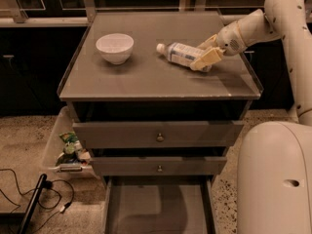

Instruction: Place blue plastic bottle into bottom drawer

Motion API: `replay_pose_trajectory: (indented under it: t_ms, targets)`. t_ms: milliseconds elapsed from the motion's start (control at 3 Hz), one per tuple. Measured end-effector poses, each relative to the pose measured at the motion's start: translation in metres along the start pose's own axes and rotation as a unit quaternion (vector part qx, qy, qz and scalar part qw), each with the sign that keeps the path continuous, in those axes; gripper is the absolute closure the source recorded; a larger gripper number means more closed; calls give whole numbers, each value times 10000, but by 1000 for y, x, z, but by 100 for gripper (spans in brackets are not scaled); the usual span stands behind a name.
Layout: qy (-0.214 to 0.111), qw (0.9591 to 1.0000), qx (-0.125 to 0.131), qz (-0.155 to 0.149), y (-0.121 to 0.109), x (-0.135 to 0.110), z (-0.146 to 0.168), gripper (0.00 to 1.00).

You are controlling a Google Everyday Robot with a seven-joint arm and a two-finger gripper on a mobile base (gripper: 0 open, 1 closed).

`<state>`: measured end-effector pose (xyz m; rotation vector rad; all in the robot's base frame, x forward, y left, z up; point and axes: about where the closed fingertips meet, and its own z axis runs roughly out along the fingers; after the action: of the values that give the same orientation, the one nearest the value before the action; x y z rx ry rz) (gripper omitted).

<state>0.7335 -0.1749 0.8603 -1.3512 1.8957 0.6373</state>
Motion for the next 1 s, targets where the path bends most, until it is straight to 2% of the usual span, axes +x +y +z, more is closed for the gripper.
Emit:
replay_pose_trajectory:
  t_ms: [667,1000]
  targets:
    - [0,10000,0,0,0,0,0,87]
    - [-2,10000,-1,0,0,0,0,100]
